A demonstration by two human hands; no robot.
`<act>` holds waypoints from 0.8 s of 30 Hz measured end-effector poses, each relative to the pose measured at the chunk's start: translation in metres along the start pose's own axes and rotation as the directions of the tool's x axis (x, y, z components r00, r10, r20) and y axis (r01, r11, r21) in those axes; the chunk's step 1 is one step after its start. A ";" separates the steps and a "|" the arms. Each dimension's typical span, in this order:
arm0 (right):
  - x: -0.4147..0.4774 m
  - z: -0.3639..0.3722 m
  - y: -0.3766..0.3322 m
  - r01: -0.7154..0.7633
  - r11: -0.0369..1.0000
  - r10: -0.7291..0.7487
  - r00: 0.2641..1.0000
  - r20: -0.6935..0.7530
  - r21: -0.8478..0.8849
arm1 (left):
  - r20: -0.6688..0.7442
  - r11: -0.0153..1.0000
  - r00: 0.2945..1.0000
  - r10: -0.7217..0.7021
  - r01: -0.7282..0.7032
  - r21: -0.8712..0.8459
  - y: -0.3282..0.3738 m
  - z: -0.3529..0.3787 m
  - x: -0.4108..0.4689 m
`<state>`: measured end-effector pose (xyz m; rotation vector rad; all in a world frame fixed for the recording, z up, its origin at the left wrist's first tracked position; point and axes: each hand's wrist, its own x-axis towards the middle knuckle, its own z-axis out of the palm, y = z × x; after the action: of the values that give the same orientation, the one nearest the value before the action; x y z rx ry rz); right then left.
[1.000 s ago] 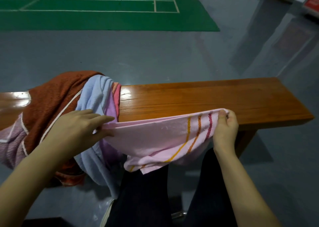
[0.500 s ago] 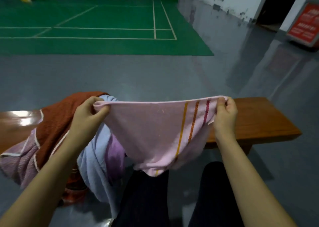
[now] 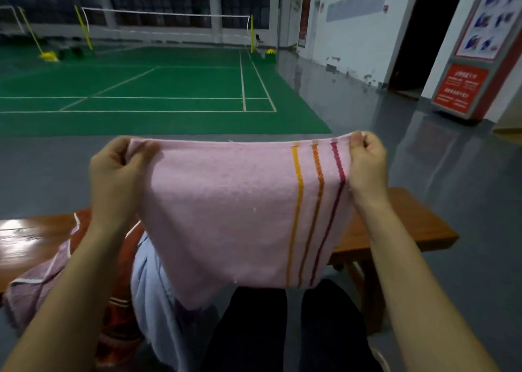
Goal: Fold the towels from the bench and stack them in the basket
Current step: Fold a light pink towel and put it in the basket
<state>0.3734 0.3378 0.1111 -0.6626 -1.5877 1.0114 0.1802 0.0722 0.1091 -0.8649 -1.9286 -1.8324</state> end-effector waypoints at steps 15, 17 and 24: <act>0.083 0.059 -0.015 -0.104 0.951 0.134 0.987 -0.084 0.293 | -0.085 1.000 0.996 -0.014 0.013 -0.012 -0.001 0.049 0.082; 0.077 0.057 0.000 -0.118 0.967 0.142 0.986 -0.092 0.228 | -0.071 1.000 0.997 -0.009 0.009 0.002 -0.010 0.050 0.073; -0.027 0.040 0.150 -0.474 0.866 0.483 0.876 -0.017 0.157 | 0.039 0.947 0.959 -0.282 0.272 0.170 -0.116 0.063 -0.042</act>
<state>0.3281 0.3765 -0.0352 -1.0023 -1.3055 1.4474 0.1483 0.1282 -0.0130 -0.6306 -2.3032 -1.7788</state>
